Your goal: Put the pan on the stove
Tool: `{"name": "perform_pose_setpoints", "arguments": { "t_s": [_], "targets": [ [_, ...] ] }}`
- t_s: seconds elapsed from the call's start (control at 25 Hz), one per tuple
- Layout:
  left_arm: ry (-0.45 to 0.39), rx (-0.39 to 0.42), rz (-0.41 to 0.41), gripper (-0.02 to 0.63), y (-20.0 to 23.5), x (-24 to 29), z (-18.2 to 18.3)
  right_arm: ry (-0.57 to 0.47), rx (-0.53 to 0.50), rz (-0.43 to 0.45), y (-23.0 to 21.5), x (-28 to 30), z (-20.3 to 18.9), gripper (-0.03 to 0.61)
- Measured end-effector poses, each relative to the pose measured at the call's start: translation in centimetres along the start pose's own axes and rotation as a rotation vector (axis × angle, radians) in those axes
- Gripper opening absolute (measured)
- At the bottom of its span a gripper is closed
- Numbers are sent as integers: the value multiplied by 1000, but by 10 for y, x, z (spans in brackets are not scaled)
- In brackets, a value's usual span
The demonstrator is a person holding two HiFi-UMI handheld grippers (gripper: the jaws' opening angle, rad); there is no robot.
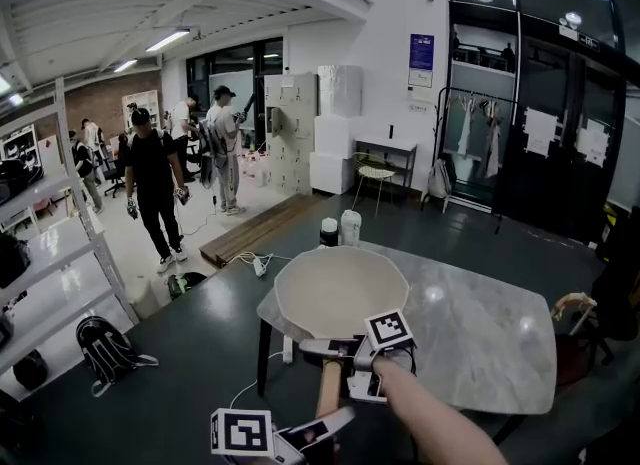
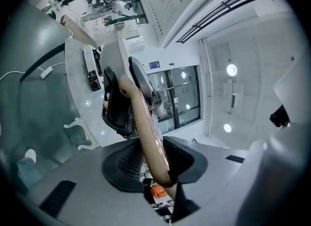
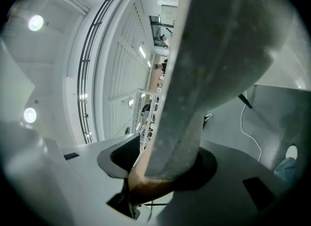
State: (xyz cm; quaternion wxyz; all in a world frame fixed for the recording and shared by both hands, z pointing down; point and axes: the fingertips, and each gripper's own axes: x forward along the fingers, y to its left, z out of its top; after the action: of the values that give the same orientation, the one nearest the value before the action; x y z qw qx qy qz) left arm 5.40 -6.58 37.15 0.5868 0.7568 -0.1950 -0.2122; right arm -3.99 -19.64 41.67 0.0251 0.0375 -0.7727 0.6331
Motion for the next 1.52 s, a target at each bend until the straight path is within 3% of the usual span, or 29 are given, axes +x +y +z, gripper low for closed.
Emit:
{"name": "perform_pose_setpoints", "arguments": {
  "t_s": [0.24, 0.4, 0.6, 0.84, 1.04, 1.32, 1.52],
  "targets": [
    [-3, 30, 67, 127, 22, 27, 46, 18, 23, 3, -13, 2, 51, 216],
    [-36, -22, 26, 129, 23, 55, 69, 33, 32, 4, -22, 0, 83, 216],
    [-50, 5, 64, 129, 44, 68, 99, 41, 27, -1, -36, 3, 115, 219],
    [-62, -17, 42, 129, 47, 81, 127, 18, 38, 11, -42, 7, 145, 221],
    [-40, -39, 39, 129, 55, 89, 144, 6, 51, -4, -53, 12, 165, 222],
    [27, -27, 120, 129, 87, 83, 180, -44, 101, -13, -76, 24, 194, 225],
    [57, -77, 68, 129, 96, 89, 205, -77, 119, -24, -95, 35, 218, 230]
  ]
}}
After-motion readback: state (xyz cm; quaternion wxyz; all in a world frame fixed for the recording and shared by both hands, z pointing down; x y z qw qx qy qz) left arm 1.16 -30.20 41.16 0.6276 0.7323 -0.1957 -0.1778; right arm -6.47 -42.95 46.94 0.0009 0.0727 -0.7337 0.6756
